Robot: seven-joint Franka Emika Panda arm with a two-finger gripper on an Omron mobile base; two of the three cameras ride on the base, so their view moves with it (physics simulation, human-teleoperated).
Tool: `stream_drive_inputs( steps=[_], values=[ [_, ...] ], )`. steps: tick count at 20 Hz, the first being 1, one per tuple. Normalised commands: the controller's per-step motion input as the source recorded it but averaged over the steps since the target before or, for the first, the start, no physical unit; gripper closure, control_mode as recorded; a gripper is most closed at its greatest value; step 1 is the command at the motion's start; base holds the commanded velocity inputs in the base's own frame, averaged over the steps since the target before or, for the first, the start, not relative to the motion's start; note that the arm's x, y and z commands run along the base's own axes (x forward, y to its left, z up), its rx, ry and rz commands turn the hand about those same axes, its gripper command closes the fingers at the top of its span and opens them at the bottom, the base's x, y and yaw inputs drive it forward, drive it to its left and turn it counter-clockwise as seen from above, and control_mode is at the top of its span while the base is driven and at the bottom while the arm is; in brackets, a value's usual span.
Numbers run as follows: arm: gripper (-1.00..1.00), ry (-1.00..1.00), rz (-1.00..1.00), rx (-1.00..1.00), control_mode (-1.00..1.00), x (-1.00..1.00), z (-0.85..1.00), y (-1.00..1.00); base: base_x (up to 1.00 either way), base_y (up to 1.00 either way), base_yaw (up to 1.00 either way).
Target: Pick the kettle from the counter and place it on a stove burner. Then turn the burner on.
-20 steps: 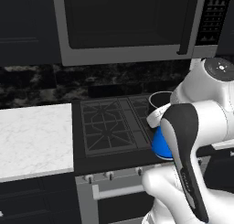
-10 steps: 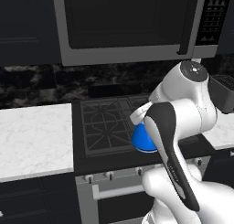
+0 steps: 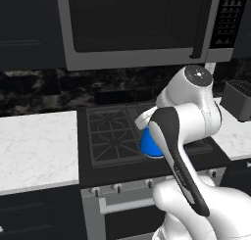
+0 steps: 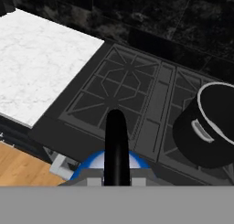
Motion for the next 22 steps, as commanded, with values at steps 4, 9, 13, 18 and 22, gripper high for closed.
stream_drive_inputs(
  steps=[4, 9, 13, 18, 22],
  values=[
    [1.0, -0.04, 0.0, 0.0, -1.0, 0.16, 0.0, 0.0, 0.0, 0.0, 0.0],
    [1.0, -0.06, 0.0, 0.0, -1.0, 0.2, 0.0, 0.0, 0.0, 0.0, 0.0],
    [1.0, -0.07, 0.0, 0.0, -1.0, 0.13, 0.0, 0.0, 0.0, 0.0, 0.0],
    [1.0, -0.06, 0.0, 0.0, -1.0, 0.01, 0.07, 0.0, 0.0, 0.0, 0.0],
    [1.0, 0.0, 0.0, 0.13, -1.0, 0.0, 0.0, 0.0, 0.0, 0.0, 0.0]
  ],
)
